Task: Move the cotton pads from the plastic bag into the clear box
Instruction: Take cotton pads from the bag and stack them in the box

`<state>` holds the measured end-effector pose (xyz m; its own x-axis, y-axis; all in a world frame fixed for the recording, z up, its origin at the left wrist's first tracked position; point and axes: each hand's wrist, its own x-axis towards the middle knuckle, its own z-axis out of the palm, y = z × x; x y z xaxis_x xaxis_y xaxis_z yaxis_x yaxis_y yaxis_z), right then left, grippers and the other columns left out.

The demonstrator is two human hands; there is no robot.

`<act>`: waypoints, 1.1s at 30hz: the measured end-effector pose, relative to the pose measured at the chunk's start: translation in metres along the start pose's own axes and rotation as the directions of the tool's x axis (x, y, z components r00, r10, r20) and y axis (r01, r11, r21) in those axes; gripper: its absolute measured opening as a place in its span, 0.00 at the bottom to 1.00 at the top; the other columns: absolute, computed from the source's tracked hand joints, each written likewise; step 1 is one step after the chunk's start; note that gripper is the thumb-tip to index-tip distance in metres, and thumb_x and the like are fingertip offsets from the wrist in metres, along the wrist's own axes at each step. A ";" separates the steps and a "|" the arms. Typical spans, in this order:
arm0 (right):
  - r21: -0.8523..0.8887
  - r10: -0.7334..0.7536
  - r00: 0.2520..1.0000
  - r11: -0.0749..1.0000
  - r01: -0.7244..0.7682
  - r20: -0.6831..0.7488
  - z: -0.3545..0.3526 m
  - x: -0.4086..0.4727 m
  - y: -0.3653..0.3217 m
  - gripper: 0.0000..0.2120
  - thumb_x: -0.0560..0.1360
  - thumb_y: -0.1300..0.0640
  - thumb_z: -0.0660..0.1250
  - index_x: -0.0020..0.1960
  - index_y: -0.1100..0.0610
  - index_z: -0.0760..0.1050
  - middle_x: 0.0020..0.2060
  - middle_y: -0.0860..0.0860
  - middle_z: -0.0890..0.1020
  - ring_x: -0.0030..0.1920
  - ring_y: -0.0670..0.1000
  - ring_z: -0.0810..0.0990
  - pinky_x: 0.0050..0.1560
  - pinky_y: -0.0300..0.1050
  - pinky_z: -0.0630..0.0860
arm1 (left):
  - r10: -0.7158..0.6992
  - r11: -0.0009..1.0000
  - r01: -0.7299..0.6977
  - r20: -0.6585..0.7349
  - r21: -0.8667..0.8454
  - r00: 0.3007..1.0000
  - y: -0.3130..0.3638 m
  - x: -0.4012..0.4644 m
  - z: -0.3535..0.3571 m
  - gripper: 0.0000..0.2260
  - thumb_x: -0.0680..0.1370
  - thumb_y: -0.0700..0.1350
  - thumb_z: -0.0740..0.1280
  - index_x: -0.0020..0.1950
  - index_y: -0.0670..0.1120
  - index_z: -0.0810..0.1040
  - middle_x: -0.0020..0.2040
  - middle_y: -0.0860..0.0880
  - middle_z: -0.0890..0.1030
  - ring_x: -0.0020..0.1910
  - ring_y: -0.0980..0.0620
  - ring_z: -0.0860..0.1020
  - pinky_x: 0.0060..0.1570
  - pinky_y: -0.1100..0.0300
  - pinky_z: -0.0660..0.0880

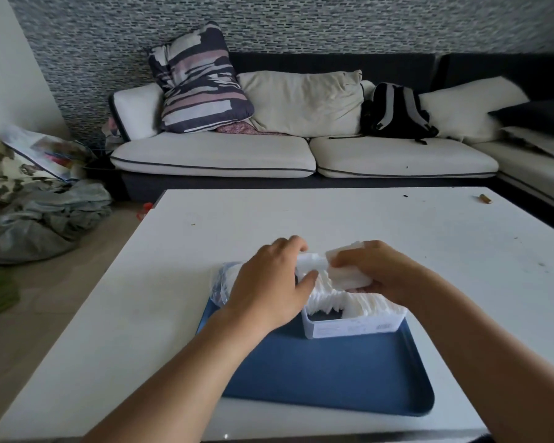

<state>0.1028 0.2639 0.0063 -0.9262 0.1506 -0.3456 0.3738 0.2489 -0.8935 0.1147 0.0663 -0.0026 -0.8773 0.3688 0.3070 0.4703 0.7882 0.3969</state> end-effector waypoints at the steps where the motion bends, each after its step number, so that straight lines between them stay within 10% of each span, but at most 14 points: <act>1: -0.058 0.050 0.999 0.997 -0.051 -0.011 -0.003 0.004 0.005 0.13 0.74 0.60 0.74 0.57 0.63 0.78 0.52 0.60 0.83 0.49 0.56 0.85 0.51 0.53 0.84 | 0.035 0.999 -0.038 0.088 0.029 0.995 -0.002 -0.001 0.006 0.19 0.79 0.57 0.65 0.67 0.51 0.72 0.64 0.53 0.77 0.60 0.50 0.77 0.57 0.53 0.75; 8: -0.351 0.117 0.993 0.930 -0.107 0.007 0.013 0.008 0.016 0.21 0.65 0.58 0.77 0.55 0.65 0.79 0.48 0.64 0.85 0.43 0.61 0.87 0.46 0.61 0.85 | 0.151 0.953 -0.238 0.384 0.190 0.911 -0.003 -0.006 0.038 0.14 0.79 0.53 0.65 0.61 0.47 0.77 0.59 0.49 0.80 0.60 0.45 0.74 0.56 0.50 0.75; 11: -0.681 0.022 0.995 0.728 -0.082 -0.096 0.028 0.000 0.018 0.29 0.58 0.49 0.74 0.57 0.56 0.76 0.36 0.52 0.85 0.35 0.50 0.85 0.38 0.46 0.85 | 0.161 0.929 -0.274 0.394 0.250 0.905 0.000 -0.007 0.044 0.11 0.79 0.52 0.65 0.53 0.46 0.79 0.53 0.49 0.81 0.56 0.45 0.75 0.52 0.55 0.71; 14: -0.790 -0.019 0.995 0.610 -0.065 -0.097 0.040 -0.002 0.023 0.38 0.74 0.55 0.70 0.77 0.63 0.56 0.41 0.51 0.79 0.35 0.47 0.75 0.24 0.35 0.64 | 0.139 0.921 -0.270 0.409 0.281 0.902 0.000 -0.006 0.047 0.09 0.79 0.51 0.64 0.48 0.47 0.78 0.51 0.49 0.81 0.56 0.45 0.74 0.50 0.55 0.66; 22: -0.835 0.020 0.995 0.542 -0.097 -0.102 0.051 0.017 0.041 0.52 0.69 0.50 0.76 0.79 0.63 0.47 0.53 0.55 0.82 0.52 0.56 0.82 0.41 0.47 0.73 | 0.122 0.946 -0.243 0.455 0.217 0.882 -0.003 -0.007 0.050 0.10 0.79 0.50 0.62 0.50 0.50 0.82 0.54 0.51 0.79 0.56 0.47 0.73 0.53 0.52 0.73; 25: -0.857 -0.071 0.993 0.513 -0.044 -0.094 0.029 0.005 0.018 0.35 0.59 0.45 0.77 0.61 0.58 0.71 0.41 0.51 0.82 0.41 0.54 0.82 0.40 0.45 0.80 | 0.156 0.942 -0.274 0.473 0.192 0.867 -0.003 -0.008 0.049 0.09 0.79 0.51 0.63 0.48 0.46 0.77 0.52 0.49 0.79 0.54 0.46 0.74 0.50 0.53 0.72; 28: -0.774 -0.357 0.922 0.622 0.117 -0.148 0.011 -0.010 -0.001 0.11 0.71 0.54 0.70 0.49 0.60 0.78 0.40 0.54 0.83 0.38 0.57 0.84 0.37 0.49 0.82 | 0.210 0.940 -0.306 0.454 0.150 0.866 -0.004 -0.010 0.048 0.08 0.79 0.50 0.64 0.47 0.45 0.76 0.51 0.47 0.79 0.53 0.46 0.74 0.47 0.55 0.71; 33: -0.581 0.162 0.968 0.813 -0.021 0.191 0.036 -0.024 -0.009 0.10 0.75 0.63 0.59 0.46 0.64 0.80 0.41 0.55 0.87 0.32 0.54 0.85 0.27 0.37 0.73 | 0.162 0.954 -0.267 0.514 0.138 0.843 -0.003 -0.006 0.044 0.12 0.80 0.52 0.63 0.57 0.47 0.79 0.56 0.49 0.81 0.57 0.46 0.77 0.56 0.52 0.75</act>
<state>0.1201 0.2232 0.0119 -0.8457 0.0037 -0.5337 0.3521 0.7553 -0.5528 0.1143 0.0831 -0.0441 -0.7122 0.6914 -0.1214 0.6697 0.7211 0.1776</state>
